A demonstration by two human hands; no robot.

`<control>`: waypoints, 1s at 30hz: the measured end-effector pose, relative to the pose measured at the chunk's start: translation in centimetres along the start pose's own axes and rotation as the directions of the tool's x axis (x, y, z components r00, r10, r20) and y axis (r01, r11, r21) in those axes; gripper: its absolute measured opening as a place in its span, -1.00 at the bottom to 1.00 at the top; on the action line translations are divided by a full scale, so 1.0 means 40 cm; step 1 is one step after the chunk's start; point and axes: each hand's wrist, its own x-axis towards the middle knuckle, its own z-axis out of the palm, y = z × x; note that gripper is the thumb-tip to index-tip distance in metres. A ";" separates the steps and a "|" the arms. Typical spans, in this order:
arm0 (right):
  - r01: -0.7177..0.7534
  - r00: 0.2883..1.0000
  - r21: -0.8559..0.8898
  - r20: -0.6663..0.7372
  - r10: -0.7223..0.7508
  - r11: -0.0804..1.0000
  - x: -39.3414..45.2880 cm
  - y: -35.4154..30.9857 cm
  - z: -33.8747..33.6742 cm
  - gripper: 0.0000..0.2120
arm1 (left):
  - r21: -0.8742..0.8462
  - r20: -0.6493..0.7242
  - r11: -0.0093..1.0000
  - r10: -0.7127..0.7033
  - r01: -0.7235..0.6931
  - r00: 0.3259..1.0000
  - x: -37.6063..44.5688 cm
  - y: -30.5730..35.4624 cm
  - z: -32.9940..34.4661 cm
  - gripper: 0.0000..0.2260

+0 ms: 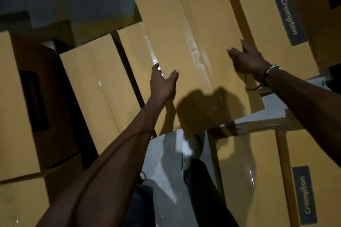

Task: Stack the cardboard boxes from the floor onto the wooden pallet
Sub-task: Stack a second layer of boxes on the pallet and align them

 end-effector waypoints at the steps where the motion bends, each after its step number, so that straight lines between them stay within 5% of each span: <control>1: 0.003 1.000 0.022 0.016 -0.003 1.000 -0.003 -0.001 0.000 -0.38 | -0.004 -0.001 1.000 -0.005 0.005 1.000 -0.002 0.006 0.000 -0.22; 11: 0.117 0.992 -0.013 -0.053 -0.117 0.993 -0.103 -0.170 0.018 -0.54 | -0.033 -0.016 0.998 -0.049 0.049 0.999 -0.048 0.074 -0.120 -0.09; 23: 0.252 0.968 0.015 -0.019 -0.252 0.968 -0.424 -0.486 0.022 -0.53 | -0.080 -0.151 0.996 0.033 -0.046 0.988 -0.328 0.264 -0.429 -0.39; 30: 0.312 0.950 -0.045 0.020 -0.312 0.949 -0.683 -0.684 0.048 -0.31 | -0.089 -0.243 0.992 0.064 -0.087 0.968 -0.533 0.314 -0.668 -0.27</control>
